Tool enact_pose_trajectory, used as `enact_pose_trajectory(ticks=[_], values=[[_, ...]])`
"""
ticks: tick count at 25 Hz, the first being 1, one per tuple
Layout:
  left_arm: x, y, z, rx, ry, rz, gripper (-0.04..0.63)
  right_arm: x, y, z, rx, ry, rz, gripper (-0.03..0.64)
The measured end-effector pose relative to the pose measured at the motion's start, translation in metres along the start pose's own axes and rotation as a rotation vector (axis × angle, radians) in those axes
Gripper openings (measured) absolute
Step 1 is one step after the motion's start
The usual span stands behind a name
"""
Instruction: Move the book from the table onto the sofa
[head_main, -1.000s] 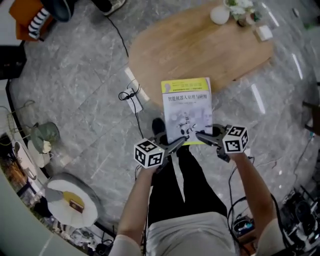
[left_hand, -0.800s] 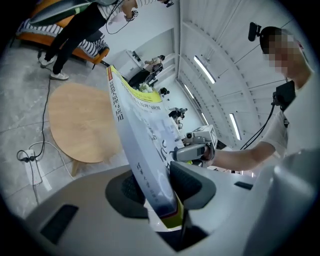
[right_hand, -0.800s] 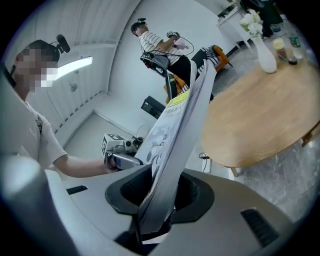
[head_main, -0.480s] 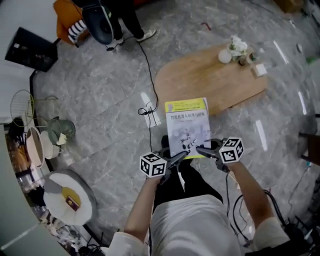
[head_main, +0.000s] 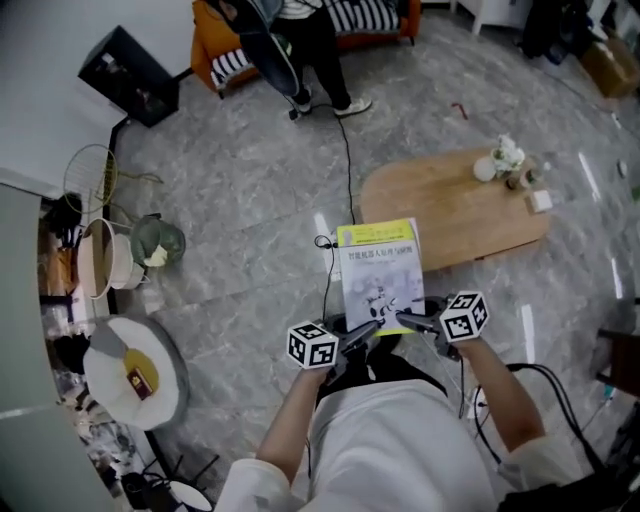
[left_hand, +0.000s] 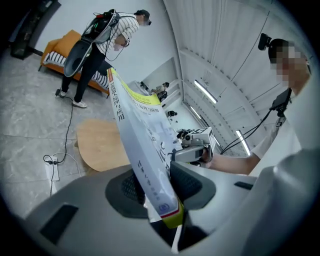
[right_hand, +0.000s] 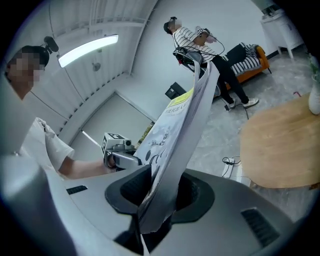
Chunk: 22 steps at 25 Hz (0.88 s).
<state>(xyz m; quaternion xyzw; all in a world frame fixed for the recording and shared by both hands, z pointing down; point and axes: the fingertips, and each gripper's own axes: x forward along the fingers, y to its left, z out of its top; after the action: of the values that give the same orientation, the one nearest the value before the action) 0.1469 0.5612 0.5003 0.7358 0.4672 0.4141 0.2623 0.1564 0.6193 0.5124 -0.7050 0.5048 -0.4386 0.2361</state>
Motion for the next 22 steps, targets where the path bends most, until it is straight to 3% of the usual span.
enact_pose_trajectory(ticks=[7, 14, 20, 22], values=[[-0.050, -0.002, 0.013, -0.004, -0.096, 0.082, 0.129, 0.034, 0.034, 0.024, -0.089, 0.080, 0.082, 0.132], [-0.173, 0.028, 0.027, -0.048, -0.217, 0.146, 0.129, 0.139, 0.100, 0.057, -0.148, 0.178, 0.145, 0.132], [-0.185, 0.029, 0.022, -0.063, -0.304, 0.215, 0.129, 0.153, 0.108, 0.060, -0.211, 0.245, 0.216, 0.132], [-0.218, 0.035, 0.018, -0.075, -0.335, 0.229, 0.129, 0.180, 0.127, 0.062, -0.228, 0.278, 0.232, 0.132]])
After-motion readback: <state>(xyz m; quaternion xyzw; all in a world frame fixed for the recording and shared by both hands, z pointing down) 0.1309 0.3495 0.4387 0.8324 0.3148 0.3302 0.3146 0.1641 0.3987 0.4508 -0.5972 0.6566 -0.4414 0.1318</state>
